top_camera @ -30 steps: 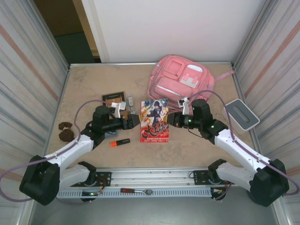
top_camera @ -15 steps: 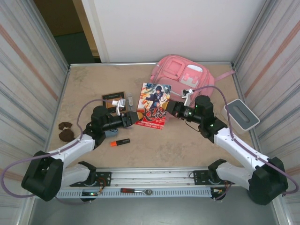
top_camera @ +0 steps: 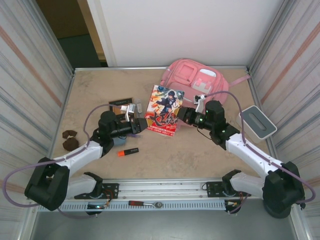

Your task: Pack books, pencil case, and school supplies into a backpack

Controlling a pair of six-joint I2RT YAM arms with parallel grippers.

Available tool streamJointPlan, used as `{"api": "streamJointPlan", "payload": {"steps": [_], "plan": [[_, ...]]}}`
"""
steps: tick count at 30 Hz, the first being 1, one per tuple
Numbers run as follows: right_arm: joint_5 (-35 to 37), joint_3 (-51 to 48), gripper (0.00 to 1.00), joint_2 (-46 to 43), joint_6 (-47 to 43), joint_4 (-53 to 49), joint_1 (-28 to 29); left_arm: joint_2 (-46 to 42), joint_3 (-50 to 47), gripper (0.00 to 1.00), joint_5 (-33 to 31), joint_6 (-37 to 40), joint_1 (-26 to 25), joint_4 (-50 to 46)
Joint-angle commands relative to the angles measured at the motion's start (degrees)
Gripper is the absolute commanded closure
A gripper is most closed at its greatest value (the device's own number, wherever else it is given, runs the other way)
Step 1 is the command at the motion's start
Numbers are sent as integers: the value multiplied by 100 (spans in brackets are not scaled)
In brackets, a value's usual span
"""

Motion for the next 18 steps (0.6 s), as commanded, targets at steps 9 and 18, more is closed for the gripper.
{"api": "streamJointPlan", "payload": {"steps": [9,18], "plan": [[2399,1416,37,375,-3942,-3255,-292,-587,857,100,61,1357,978,-2190],[3266,2698,31,2435,-5264,-3281,-177,-908,1410,100,-487,2046,1117,-3644]]}}
